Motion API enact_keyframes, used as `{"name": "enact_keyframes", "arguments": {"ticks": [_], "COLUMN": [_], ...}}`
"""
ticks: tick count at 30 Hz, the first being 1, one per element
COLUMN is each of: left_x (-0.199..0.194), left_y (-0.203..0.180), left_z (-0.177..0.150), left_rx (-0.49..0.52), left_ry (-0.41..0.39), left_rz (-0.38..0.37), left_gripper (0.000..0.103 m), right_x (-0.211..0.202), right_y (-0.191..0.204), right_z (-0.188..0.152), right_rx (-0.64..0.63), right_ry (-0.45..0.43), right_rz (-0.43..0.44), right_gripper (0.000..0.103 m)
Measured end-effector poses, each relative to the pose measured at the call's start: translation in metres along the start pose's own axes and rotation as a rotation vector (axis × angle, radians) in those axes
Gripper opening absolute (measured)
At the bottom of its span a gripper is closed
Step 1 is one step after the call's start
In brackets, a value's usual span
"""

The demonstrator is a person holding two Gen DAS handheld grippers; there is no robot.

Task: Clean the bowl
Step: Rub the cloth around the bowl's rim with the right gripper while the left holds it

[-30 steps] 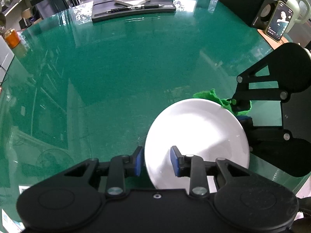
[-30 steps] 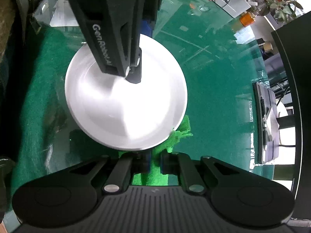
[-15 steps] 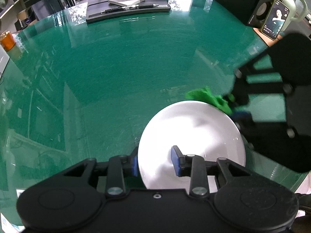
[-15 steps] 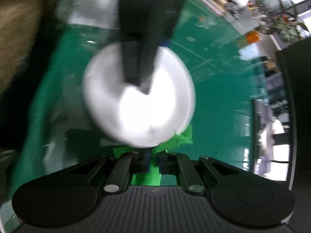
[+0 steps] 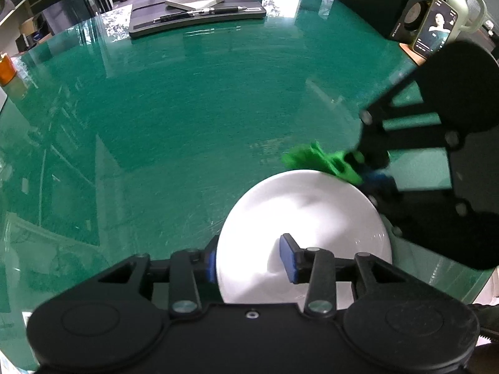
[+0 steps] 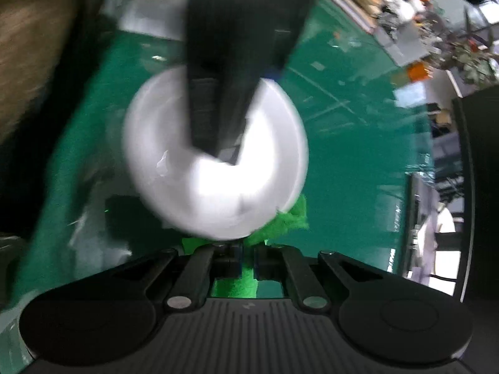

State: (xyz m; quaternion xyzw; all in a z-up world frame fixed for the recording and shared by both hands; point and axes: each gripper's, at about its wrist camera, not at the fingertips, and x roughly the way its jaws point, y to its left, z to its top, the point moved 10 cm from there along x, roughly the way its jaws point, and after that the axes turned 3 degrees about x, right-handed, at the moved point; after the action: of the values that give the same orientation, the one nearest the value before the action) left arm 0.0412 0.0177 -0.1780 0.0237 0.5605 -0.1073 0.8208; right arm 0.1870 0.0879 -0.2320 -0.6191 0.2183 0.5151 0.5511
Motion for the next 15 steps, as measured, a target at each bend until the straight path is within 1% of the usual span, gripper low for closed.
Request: {"name": "enact_keyframes", "arguments": {"ticks": [2,4,5,6,9,11,13,15], "left_x": [0.001,0.002,0.003,0.005,0.003,-0.006,-0.009,-0.004], "left_y": [0.0,0.002,0.004,0.006,0.011,0.011,0.013,0.015], "left_z": [0.0,0.002,0.004,0.007,0.016,0.014,0.009,0.004], "left_rx": [-0.001,-0.017,-0.027,-0.035,-0.03,-0.026,-0.029,-0.025], "left_ry": [0.0,-0.003,-0.007,-0.011,-0.027,-0.041,-0.033,-0.009], "left_rz": [-0.005,-0.021,-0.028,-0.032,0.014,0.002,0.004,0.012], "left_gripper": [0.041,0.043,0.046,0.046,0.04,0.04,0.04,0.04], "right_x": [-0.007,-0.023,-0.032,-0.038,-0.039,-0.039,-0.041,-0.043], "right_y": [0.007,0.03,0.039,0.045,0.038,0.033,0.028,0.029], "right_z": [-0.001,-0.005,-0.008,-0.011,-0.019,-0.023,-0.026,-0.026], "right_rx": [-0.012,-0.018,-0.01,0.025,0.155,0.222,0.31,0.333], "right_ry": [-0.011,-0.021,-0.028,-0.044,-0.044,-0.045,-0.064,-0.075], "right_rz": [0.02,0.1,0.119,0.146,0.12,0.112,0.117,0.113], "right_gripper": [0.006,0.006,0.006,0.006,0.006,0.006,0.006,0.006]}}
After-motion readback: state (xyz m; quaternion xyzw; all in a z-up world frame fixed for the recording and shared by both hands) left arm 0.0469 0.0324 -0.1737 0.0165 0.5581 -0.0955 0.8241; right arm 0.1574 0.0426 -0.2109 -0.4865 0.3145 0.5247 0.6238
